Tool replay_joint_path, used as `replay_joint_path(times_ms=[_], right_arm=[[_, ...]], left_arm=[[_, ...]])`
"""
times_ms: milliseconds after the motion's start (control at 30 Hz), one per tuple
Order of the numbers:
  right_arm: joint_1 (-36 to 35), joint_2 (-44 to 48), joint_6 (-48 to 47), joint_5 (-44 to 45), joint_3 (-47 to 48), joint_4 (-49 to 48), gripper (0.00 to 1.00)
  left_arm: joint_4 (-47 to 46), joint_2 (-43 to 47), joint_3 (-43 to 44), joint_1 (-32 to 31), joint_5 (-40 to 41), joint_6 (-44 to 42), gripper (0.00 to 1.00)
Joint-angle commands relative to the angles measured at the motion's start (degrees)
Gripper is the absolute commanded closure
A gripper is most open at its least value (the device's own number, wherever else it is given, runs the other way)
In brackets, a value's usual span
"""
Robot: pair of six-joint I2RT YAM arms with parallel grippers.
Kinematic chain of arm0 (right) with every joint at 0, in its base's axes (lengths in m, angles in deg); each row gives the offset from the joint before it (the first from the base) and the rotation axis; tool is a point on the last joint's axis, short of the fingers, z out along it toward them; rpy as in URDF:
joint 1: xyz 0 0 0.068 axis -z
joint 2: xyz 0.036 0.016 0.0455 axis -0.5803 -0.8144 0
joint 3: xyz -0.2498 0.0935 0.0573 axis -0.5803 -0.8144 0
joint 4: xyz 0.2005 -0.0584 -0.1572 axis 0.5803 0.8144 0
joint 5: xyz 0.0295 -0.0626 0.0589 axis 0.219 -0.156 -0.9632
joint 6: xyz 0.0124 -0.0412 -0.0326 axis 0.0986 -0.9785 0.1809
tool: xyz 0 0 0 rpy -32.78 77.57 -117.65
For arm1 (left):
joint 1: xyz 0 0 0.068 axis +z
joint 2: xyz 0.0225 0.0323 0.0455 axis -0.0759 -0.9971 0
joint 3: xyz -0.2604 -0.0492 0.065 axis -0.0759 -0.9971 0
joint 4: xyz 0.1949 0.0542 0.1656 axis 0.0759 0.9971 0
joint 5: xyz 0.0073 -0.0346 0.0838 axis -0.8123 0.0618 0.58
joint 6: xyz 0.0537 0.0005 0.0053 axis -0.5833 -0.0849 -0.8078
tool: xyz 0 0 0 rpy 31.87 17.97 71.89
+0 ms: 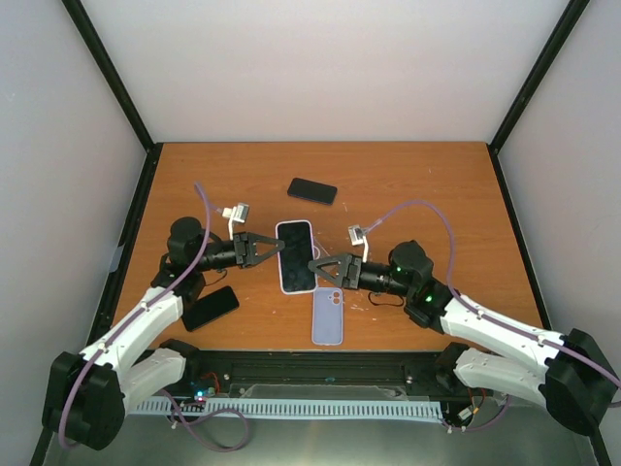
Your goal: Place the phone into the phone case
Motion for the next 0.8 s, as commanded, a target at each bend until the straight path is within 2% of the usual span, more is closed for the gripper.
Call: replay_joint_path(times_ms=[0,133,233,467,600,767], right_arm=[[-0.3,2.4,1.8,0.8,-3.7,-1.6,0.24],[-0.8,2.2,2.4,1.2,-4.3,-1.5,0.25],[-1.0,1.3,2.9,0.9,-4.2,-2.3,0.3],[-1.2,0.0,4.4,1.0,-4.1,-4.1,0.52],[-1.2,-0.3,5.5,1.1,-4.1,-3.7,0.6],[-1.2,-0.3,7.5,2.0,-5.0,-3.8,0.83]], left_arm=[[-5.6,0.8,0.7,-0.1,2.7,1.7,1.0],[-10.0,0.4,-0.4,-0.1,3.4,4.1,1.0],[-11.3,0.2,-0.7,-0.1,3.9,4.9,1.0],[-9.4,0.3,-0.5,-0.1,5.8,2.4,1.0],[-6.2,0.5,-0.3,-0.1,7.5,-0.2,1.0],[0.8,0.1,1.9,-0.1,9.5,-6.2,1.0]])
